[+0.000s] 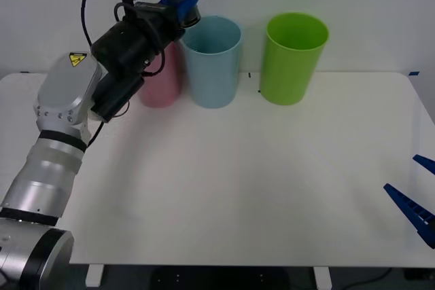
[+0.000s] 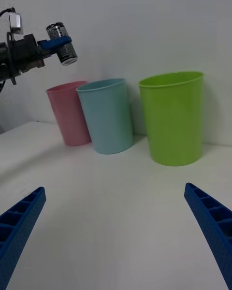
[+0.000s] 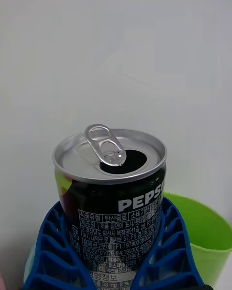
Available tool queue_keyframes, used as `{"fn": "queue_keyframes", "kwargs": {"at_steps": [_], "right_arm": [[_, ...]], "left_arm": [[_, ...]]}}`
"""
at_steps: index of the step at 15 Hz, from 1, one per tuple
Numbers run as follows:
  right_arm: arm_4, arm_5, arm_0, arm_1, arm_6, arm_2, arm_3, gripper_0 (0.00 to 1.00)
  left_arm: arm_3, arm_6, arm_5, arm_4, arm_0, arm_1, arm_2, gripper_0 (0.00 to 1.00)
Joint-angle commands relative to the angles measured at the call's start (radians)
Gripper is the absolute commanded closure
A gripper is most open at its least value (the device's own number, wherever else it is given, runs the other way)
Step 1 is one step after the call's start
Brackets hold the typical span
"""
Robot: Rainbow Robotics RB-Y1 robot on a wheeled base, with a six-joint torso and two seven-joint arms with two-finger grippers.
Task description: Grasp the object on the table and drop it into the matching bin: aluminum can to the light blue bin, PET bottle to the pink bin.
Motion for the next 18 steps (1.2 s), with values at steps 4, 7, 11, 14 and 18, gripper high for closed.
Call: {"fn": "queue_keyframes", "kwargs": {"at_steps": [4, 7, 11, 14, 18], "right_arm": [[0.000, 0.000, 0.000, 0.000, 0.000, 0.000, 0.000, 0.00], [0.000, 0.000, 0.000, 0.000, 0.000, 0.000, 0.000, 0.00], [0.000, 0.000, 0.000, 0.000, 0.000, 0.000, 0.000, 0.00], [0.000, 0.000, 0.000, 0.000, 0.000, 0.000, 0.000, 0.00], [0.000, 0.000, 0.000, 0.000, 0.000, 0.000, 0.000, 0.00]], "left_arm": [[0.185, -0.041, 0.107, -0.081, -0.141, -0.089, 0.002, 1.00], [0.249, -0.062, 0.167, -0.092, -0.187, -0.123, 0.002, 1.00], [0.303, -0.093, 0.288, -0.103, -0.227, -0.172, 0.002, 1.00], [0.372, -0.123, 0.335, -0.100, -0.271, -0.181, 0.002, 1.00], [0.395, -0.145, 0.348, -0.089, -0.287, -0.181, 0.000, 1.00]]}}
